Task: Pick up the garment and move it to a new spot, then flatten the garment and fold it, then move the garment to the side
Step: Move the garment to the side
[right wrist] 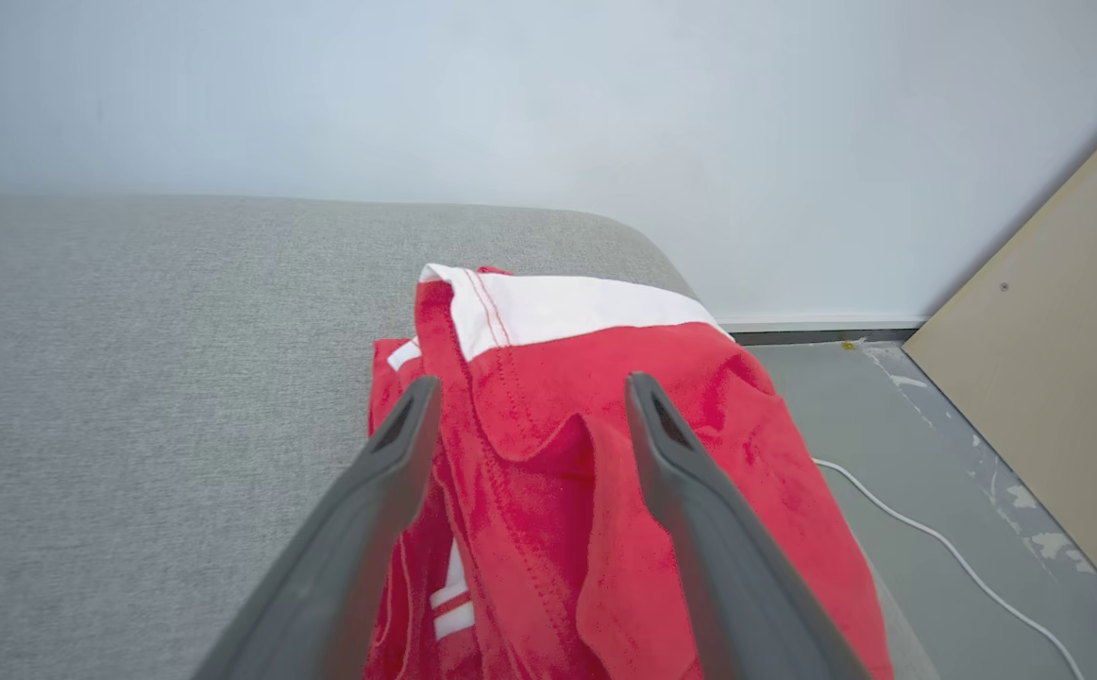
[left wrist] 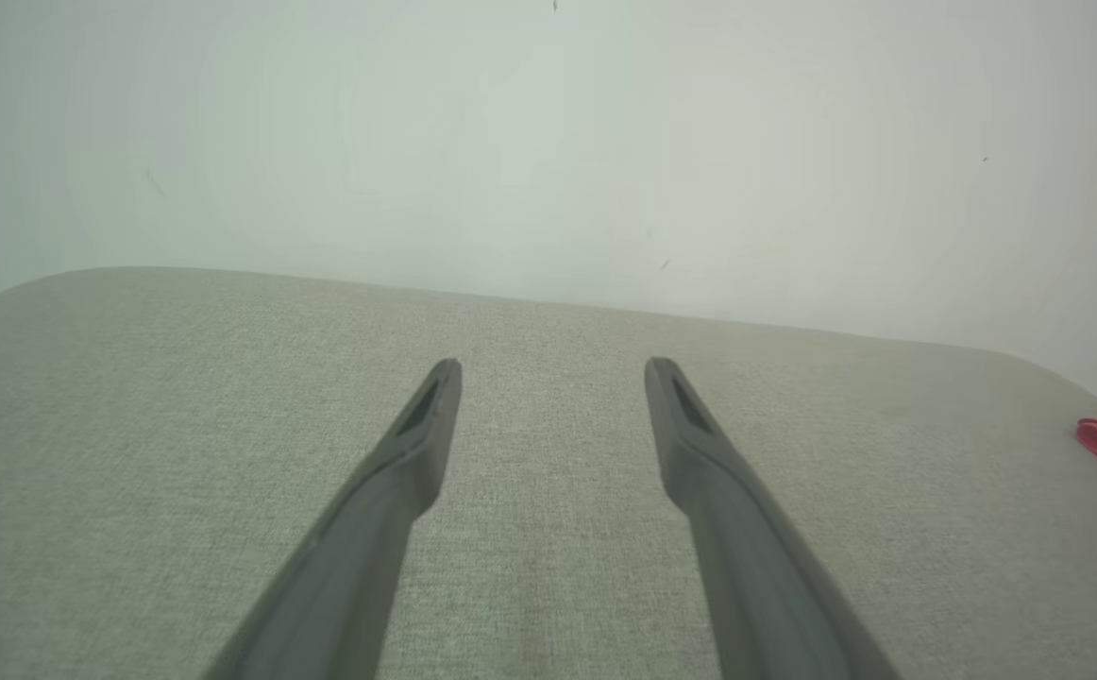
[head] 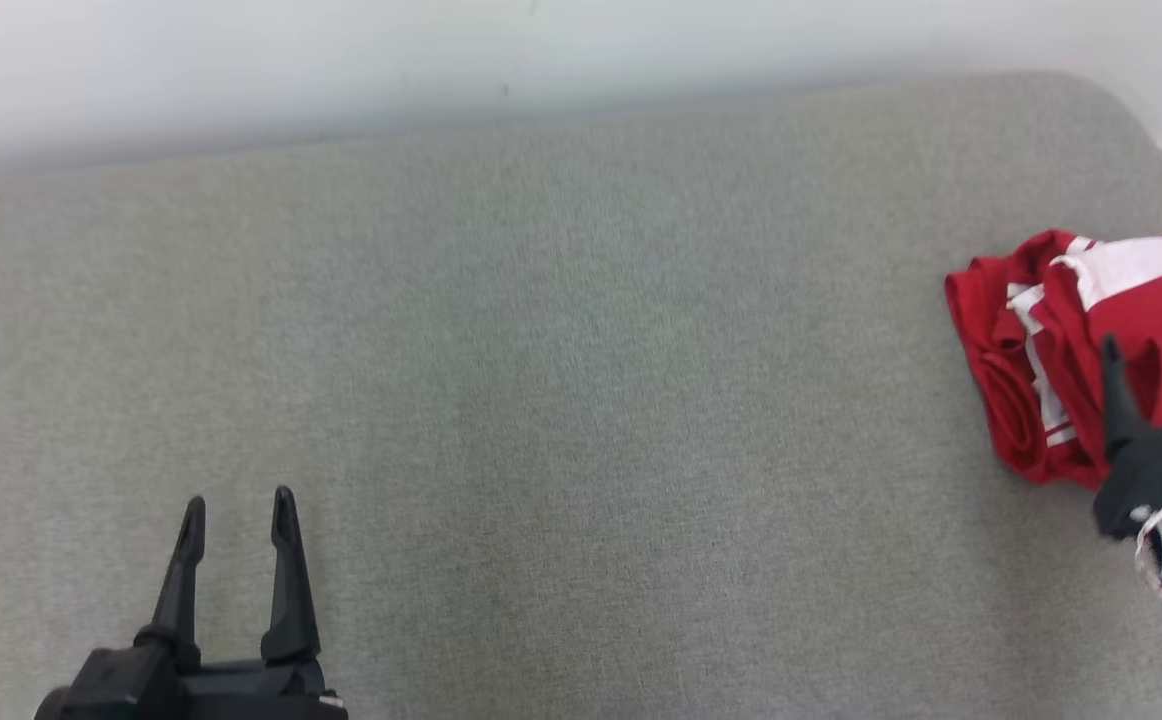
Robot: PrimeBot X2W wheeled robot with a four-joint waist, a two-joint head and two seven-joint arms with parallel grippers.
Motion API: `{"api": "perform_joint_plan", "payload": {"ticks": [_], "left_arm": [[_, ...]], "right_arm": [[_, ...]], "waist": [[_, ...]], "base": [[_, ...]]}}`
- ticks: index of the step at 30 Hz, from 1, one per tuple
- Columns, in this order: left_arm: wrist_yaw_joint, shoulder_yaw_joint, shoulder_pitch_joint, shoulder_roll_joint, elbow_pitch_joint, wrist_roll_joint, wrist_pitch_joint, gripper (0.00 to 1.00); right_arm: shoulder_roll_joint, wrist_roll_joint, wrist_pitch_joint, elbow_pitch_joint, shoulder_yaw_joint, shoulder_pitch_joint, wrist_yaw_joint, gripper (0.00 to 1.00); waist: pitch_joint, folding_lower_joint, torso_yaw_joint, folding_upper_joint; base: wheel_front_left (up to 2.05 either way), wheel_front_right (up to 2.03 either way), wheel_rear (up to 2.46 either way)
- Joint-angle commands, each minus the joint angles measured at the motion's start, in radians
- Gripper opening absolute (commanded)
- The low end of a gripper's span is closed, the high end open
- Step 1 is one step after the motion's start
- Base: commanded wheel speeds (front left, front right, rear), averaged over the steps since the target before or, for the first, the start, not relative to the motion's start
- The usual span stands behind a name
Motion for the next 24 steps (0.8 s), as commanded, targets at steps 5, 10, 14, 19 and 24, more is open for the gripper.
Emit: {"api": "perform_joint_plan", "payload": {"ticks": [5,10,14,19,24], "left_arm": [[0.021,0.008,0.061,0.001,0.020,-0.012,-0.003,1.00],[0.025,0.024,0.095,0.001,0.046,-0.021,-0.003,1.00],[0.016,0.036,0.111,0.001,0.068,-0.015,-0.003,1.00],[-0.004,0.055,0.125,0.001,0.094,0.000,-0.003,1.00],[-0.031,0.059,0.142,0.001,0.110,0.027,-0.003,1.00]], "right_arm": [[0.058,0.055,0.013,-0.188,0.030,0.161,-0.003,1.00],[0.111,0.075,0.009,-0.322,0.034,0.291,-0.003,1.00],[0.156,0.097,-0.036,-0.375,0.035,0.370,-0.003,1.00],[0.211,0.102,-0.108,-0.385,0.047,0.440,-0.003,1.00],[0.244,0.104,-0.185,-0.339,0.065,0.475,-0.003,1.00]], "waist": [[-0.158,0.0002,0.033,0.0001],[-0.211,0.0002,0.050,0.0001],[-0.233,0.0002,0.064,0.0001],[-0.254,0.0002,0.077,0.0001],[-0.272,0.0002,0.089,0.0001]], "base": [[0.00,0.00,0.00],[0.00,0.00,0.00],[0.00,0.00,0.00],[0.00,0.00,0.00],[0.00,0.00,0.00]]}}
